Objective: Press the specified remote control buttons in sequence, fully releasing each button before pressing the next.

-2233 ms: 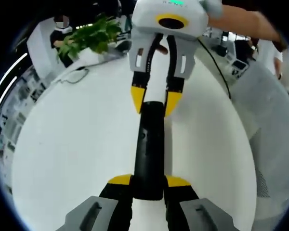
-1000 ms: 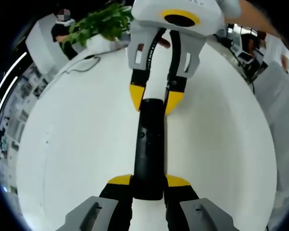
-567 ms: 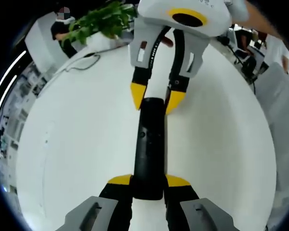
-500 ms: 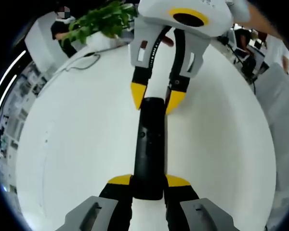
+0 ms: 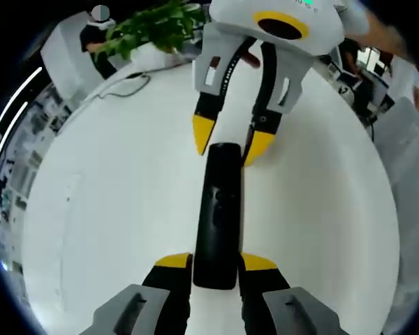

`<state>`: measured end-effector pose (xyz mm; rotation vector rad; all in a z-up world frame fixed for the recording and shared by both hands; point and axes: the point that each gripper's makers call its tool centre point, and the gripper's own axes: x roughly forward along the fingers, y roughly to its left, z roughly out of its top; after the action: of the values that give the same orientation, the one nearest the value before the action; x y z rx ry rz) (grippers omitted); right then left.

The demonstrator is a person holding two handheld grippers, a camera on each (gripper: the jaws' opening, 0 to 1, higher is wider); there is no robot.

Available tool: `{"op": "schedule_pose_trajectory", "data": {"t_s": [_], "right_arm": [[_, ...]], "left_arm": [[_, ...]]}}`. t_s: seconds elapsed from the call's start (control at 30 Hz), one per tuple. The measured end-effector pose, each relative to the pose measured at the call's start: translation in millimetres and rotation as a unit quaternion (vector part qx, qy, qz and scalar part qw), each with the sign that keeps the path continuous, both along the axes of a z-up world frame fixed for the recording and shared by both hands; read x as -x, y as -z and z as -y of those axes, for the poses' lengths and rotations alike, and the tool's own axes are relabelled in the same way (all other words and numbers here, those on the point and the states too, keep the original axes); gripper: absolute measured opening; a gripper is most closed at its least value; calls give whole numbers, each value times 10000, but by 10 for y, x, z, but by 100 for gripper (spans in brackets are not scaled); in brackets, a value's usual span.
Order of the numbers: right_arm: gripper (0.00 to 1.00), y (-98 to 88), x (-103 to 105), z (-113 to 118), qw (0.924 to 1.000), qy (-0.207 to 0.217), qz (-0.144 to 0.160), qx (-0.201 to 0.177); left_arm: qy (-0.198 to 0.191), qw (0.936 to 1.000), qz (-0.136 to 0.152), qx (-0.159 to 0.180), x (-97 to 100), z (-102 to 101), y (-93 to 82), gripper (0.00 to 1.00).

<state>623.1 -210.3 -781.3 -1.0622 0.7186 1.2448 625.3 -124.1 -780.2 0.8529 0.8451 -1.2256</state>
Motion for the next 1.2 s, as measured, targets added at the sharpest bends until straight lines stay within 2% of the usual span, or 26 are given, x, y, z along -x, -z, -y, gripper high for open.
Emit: {"op": "schedule_pose_trajectory", "data": {"t_s": [0.17, 0.33, 0.5, 0.7, 0.77, 1.0, 1.2], "right_arm": [[27, -27, -43, 5, 9997, 140, 41, -181], [28, -50, -64, 7, 9991, 244, 1, -347], [29, -107, -47, -10, 9974, 425, 12, -579], [30, -139, 19, 2, 9954, 621, -21, -735], [31, -155, 51, 3, 9946, 688, -32, -783], [31, -255, 85, 6, 9905, 906, 75, -1032], [34, -320, 67, 35, 9865, 1128, 179, -1170]], "left_arm": [[54, 9997, 217, -53, -35, -26, -16, 31], [-60, 9998, 189, 79, -23, -55, -45, 32], [-308, 9972, 279, 627, -9, 4, -182, 37], [-470, 9954, 374, 741, 40, -66, -238, 39], [-599, 9936, 372, 885, 57, -75, -262, 40], [-865, 9896, 366, 1091, 134, -131, -296, 41], [-1090, 9833, 391, 1401, 207, -117, -396, 45]]}}
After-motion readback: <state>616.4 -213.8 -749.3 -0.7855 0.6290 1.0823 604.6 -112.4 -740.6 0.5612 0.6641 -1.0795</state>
